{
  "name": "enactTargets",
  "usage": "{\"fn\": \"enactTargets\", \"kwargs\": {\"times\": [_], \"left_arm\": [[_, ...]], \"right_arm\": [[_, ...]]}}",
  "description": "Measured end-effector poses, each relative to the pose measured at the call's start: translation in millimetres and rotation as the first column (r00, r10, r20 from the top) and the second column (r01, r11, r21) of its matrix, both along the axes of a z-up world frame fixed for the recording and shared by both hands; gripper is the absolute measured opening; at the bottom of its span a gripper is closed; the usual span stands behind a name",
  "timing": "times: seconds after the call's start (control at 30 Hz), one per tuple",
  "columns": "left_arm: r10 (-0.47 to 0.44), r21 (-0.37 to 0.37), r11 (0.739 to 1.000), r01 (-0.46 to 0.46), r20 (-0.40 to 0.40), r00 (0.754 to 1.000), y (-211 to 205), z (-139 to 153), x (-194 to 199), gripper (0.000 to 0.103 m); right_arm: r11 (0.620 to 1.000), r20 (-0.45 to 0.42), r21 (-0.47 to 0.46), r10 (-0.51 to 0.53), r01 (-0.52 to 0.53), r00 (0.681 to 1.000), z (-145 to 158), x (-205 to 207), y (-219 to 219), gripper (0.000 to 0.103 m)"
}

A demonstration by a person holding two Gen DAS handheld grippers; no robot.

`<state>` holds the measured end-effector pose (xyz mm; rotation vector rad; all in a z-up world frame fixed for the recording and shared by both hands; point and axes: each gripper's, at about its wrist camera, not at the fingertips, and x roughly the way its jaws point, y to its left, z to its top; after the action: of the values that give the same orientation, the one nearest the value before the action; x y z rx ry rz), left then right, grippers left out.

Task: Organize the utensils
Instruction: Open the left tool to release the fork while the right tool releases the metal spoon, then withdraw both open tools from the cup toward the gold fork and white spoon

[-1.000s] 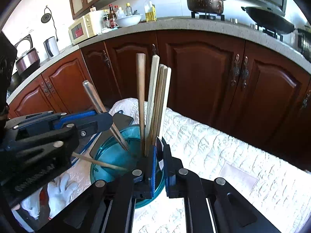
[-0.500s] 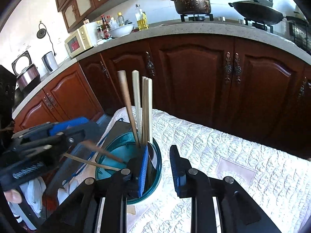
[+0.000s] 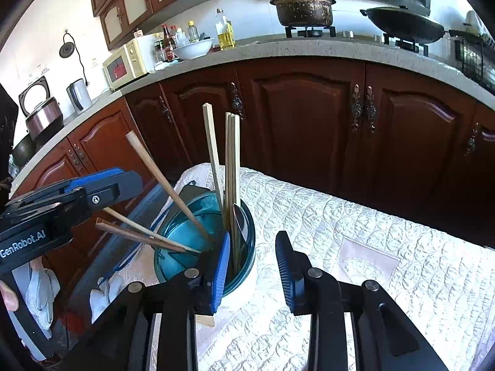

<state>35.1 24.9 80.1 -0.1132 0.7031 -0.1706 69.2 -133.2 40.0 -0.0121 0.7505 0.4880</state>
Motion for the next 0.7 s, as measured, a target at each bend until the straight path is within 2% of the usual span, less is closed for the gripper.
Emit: {"fn": "enactTargets", "kwargs": {"times": [0.6,0.7], "left_arm": [[-0.039,0.047,0.998,0.036,0.06,0.997,-31.6,12.1,-33.0,0.046],[-0.055,0.049,0.997,0.052,0.061,0.997,-39.8,10.5,-37.1,0.046]], "right_arm": [[0.998,0.054,-0.04,-0.047,0.049,0.997,13.7,-36.8,-28.9,0.035],[0.997,0.067,-0.041,-0.058,0.061,0.996,16.5,-42.9,-36.0,0.039]]}}
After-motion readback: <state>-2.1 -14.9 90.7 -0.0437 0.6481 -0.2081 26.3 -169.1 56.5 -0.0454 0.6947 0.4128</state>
